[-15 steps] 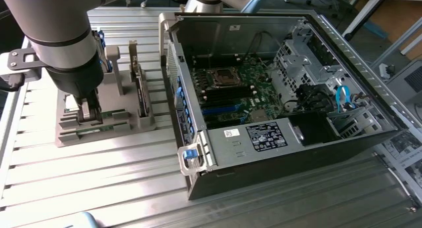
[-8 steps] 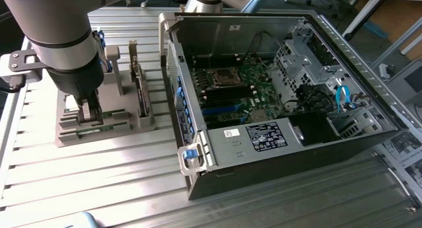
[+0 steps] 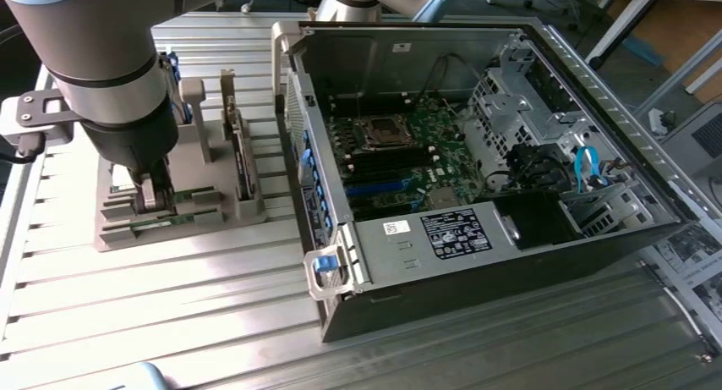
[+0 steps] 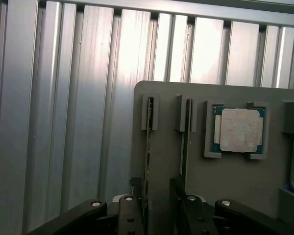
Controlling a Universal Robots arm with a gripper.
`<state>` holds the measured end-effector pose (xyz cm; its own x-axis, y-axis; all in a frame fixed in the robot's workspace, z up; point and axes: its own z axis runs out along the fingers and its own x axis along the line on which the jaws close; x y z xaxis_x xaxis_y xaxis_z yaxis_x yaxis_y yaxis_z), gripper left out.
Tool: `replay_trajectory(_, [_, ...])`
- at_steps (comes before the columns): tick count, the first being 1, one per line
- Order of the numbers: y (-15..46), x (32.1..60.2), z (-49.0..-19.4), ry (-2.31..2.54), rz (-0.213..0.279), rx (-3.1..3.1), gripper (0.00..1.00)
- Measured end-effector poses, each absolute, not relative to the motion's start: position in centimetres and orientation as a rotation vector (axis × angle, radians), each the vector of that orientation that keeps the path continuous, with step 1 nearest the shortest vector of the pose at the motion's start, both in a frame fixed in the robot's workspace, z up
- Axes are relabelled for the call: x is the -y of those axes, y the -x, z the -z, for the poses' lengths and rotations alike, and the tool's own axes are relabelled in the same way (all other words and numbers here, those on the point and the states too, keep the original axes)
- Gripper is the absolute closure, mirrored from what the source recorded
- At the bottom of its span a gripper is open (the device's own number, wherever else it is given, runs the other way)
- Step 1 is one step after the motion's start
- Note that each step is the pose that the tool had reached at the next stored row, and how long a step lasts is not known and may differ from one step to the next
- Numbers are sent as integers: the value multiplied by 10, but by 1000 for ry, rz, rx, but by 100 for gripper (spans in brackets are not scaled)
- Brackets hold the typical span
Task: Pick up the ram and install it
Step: 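Pick up the ram and move it above insertion slot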
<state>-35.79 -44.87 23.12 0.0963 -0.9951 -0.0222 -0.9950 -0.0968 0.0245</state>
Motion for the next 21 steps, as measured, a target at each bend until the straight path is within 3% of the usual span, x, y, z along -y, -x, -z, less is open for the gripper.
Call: replay_trajectory(21, [358, 462, -225, -2326, 52, 2106, 64])
